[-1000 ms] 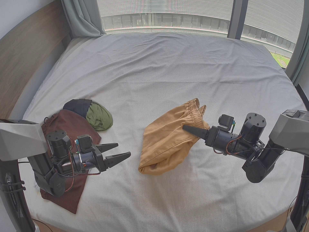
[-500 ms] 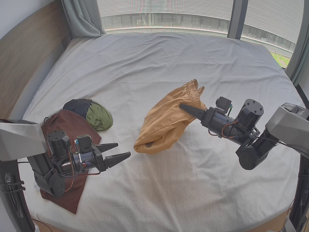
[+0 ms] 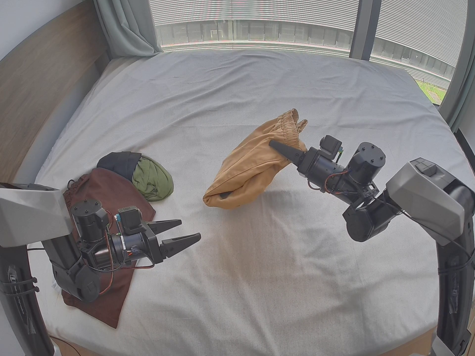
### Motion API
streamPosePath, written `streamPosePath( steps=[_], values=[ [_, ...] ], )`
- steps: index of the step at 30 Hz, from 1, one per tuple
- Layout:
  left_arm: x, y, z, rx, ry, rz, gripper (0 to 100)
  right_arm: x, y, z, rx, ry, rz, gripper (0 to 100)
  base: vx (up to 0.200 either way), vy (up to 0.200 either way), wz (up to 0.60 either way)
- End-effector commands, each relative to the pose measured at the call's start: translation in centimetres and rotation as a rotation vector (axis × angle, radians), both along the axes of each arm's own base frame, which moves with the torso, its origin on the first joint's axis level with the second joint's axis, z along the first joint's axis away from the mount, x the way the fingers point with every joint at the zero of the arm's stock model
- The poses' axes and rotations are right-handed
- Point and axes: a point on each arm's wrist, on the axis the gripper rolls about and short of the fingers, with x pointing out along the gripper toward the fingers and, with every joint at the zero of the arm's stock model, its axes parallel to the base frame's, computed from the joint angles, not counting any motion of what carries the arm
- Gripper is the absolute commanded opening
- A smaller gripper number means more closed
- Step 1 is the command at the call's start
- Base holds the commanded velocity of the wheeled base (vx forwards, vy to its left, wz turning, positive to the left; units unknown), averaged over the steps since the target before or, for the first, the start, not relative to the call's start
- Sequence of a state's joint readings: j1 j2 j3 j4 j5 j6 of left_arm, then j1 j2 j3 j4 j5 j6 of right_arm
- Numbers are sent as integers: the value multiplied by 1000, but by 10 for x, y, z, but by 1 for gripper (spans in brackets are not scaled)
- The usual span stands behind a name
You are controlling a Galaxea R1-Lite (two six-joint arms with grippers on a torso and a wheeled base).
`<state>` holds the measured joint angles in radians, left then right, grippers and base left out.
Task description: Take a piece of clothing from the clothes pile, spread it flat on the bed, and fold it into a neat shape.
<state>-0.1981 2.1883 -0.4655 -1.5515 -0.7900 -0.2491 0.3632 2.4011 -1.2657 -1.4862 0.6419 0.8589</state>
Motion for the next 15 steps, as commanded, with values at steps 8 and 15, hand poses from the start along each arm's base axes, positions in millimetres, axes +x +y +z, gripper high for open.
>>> streamPosePath(
  steps=[8,15],
  values=[
    [-1,0,-1,1,6,-1,100,29,-6,-61,-29,98,-31,0,0,0,0],
    [-1,0,-2,1,7,-1,100,36,-7,-47,-17,65,-38,0,0,0,0]
  ],
)
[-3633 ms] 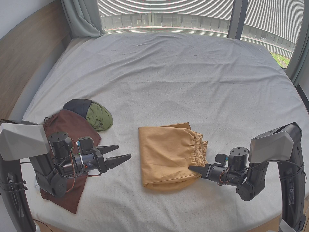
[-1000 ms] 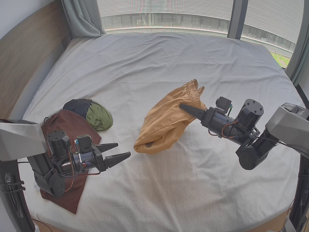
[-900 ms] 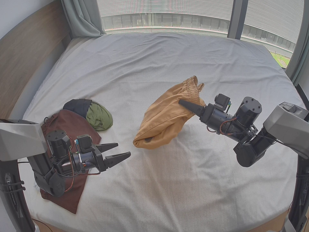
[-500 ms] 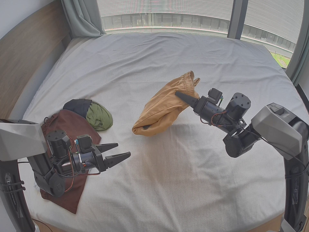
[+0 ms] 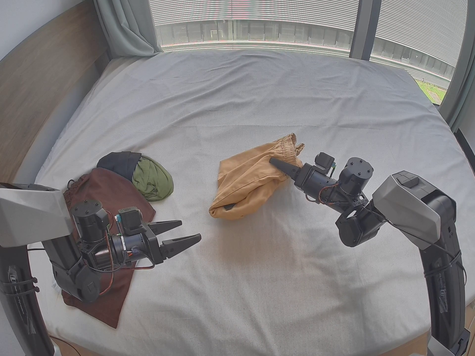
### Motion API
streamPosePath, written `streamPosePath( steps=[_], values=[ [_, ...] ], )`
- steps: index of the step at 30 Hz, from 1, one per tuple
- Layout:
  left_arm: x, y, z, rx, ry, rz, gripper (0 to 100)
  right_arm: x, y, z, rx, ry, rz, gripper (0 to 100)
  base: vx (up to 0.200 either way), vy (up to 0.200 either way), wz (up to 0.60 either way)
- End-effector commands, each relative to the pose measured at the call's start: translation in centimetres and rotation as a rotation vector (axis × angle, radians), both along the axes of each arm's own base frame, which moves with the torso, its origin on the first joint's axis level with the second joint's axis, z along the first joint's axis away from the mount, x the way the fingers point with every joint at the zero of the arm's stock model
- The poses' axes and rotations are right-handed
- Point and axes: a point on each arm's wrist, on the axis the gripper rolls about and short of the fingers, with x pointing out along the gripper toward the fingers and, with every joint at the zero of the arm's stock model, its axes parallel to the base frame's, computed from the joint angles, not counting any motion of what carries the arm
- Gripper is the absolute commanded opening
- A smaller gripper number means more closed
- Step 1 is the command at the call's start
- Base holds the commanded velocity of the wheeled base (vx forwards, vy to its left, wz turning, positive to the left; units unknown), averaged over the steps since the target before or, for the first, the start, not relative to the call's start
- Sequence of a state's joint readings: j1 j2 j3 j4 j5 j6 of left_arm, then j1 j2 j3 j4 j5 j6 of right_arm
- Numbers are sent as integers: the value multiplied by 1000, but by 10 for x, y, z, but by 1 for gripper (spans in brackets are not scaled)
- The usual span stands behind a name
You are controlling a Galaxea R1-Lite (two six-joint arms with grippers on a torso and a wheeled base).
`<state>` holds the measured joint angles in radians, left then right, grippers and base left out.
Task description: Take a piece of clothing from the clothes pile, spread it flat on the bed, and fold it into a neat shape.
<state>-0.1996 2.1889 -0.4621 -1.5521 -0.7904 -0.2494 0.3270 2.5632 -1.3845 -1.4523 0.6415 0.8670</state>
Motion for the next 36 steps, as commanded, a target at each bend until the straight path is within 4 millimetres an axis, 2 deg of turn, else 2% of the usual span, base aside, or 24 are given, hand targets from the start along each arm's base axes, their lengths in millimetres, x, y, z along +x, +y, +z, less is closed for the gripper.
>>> streamPosePath(
  steps=[1,5,14,20,24,25,32,36],
  values=[
    [0,0,-2,0,8,1,100,8,1,12,14,-38,-3,0,0,0,0],
    [1,0,-2,0,8,1,100,13,3,21,24,-68,-2,0,0,0,0],
    [1,0,-3,0,11,1,100,30,9,56,49,-138,-1,0,0,0,0],
    [1,-1,-4,-1,15,-2,100,42,13,60,57,-160,-4,0,0,0,0],
    [1,-1,-4,1,15,-2,100,50,12,50,51,-142,-10,0,0,0,0],
    [0,-2,-6,2,20,-5,100,57,11,33,33,-95,-20,0,0,0,0],
    [1,-1,-5,1,17,0,100,64,3,-16,-6,8,-40,0,0,0,0],
    [0,-1,-4,2,16,-2,100,57,-2,-36,-47,68,-49,0,0,0,0]
  ],
)
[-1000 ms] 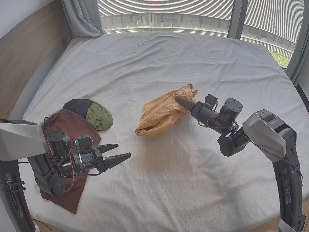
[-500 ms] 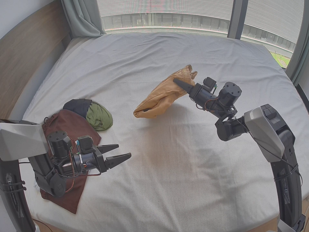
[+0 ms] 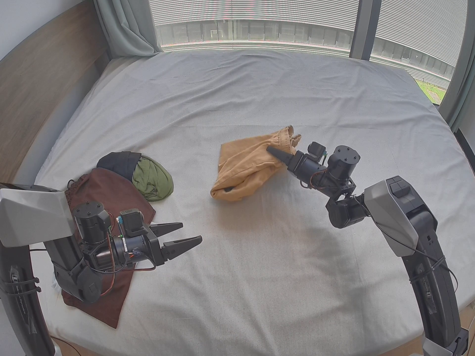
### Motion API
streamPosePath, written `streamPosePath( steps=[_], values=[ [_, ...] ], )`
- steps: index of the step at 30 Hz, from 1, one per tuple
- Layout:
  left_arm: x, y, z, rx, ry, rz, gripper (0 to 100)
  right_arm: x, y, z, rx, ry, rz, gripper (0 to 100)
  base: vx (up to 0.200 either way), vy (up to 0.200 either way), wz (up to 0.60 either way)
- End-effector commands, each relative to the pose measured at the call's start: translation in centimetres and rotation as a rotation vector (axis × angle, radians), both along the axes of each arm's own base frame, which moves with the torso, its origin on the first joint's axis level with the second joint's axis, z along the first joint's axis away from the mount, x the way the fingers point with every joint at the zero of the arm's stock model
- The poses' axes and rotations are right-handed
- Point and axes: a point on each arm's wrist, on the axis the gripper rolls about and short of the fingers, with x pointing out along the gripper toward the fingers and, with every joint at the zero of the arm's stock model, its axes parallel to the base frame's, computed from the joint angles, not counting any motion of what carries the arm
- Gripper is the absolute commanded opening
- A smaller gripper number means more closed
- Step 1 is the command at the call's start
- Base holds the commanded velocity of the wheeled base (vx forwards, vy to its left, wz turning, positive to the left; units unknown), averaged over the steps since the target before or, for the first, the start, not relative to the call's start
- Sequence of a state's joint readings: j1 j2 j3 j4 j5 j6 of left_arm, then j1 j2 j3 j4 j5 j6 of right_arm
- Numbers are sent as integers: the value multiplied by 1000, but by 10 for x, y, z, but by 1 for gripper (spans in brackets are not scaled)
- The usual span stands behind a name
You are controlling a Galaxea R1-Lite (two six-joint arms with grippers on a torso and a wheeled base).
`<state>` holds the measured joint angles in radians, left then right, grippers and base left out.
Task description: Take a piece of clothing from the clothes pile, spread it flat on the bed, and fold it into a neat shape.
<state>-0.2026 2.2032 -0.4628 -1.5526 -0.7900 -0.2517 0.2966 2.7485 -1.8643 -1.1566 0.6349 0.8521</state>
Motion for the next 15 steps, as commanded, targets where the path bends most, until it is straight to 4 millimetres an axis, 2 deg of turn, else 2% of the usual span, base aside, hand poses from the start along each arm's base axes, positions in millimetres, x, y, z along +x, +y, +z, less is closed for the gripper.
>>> streamPosePath(
  steps=[1,9,15],
  values=[
    [0,1,0,1,2,2,100,-6,-5,-33,-45,85,-14,0,0,0,0],
    [0,0,0,-1,-1,0,100,-29,-21,-57,-95,148,-37,0,0,0,0],
    [0,-1,2,-2,-6,-1,100,-29,-29,-65,-97,161,-59,0,0,0,0]
  ],
)
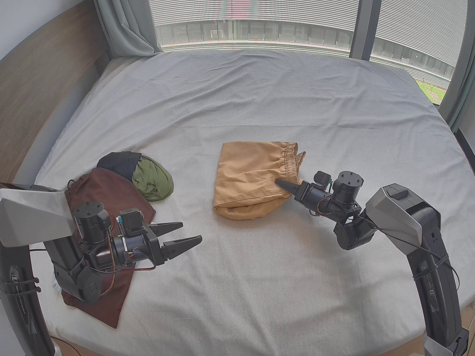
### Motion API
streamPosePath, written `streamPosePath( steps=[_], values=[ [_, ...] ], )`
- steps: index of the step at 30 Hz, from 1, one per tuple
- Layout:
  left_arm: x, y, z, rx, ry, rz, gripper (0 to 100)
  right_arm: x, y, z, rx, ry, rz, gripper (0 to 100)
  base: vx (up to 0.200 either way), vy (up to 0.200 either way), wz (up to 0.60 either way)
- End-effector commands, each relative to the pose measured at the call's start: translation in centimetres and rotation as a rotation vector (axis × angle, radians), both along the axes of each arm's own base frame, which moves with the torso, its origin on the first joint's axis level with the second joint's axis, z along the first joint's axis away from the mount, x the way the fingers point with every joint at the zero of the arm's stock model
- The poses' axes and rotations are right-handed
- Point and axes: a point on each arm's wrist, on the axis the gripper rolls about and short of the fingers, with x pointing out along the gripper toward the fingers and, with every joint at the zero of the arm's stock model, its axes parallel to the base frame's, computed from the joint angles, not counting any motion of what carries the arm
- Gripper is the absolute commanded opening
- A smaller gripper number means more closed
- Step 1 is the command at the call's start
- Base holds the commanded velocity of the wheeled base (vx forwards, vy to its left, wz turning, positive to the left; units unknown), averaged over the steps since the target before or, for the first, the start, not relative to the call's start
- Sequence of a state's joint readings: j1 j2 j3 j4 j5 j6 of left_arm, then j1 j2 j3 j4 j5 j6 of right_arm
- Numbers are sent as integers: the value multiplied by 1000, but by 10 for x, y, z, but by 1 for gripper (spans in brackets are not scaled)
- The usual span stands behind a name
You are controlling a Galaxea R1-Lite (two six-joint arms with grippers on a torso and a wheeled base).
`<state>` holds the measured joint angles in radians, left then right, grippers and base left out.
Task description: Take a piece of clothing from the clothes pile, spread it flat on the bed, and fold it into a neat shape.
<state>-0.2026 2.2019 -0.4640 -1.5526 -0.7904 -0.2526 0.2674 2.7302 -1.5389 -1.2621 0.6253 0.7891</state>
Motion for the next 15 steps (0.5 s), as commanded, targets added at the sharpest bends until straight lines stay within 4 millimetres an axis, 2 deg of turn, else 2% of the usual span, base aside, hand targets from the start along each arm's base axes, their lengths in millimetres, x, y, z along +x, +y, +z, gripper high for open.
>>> streamPosePath(
  steps=[1,12,13,15],
  values=[
    [0,0,1,-1,-5,-1,100,-2,-5,-5,-6,21,-17,0,0,0,0],
    [1,-1,1,-1,-5,-3,100,-3,-6,-10,-6,18,-25,0,0,0,0],
    [0,-1,1,-1,-4,-3,100,-3,-6,-10,-6,20,-25,100,0,0,0],
    [0,-1,1,-2,-7,-3,100,-3,-5,-8,-3,13,-25,100,0,0,0]
  ],
)
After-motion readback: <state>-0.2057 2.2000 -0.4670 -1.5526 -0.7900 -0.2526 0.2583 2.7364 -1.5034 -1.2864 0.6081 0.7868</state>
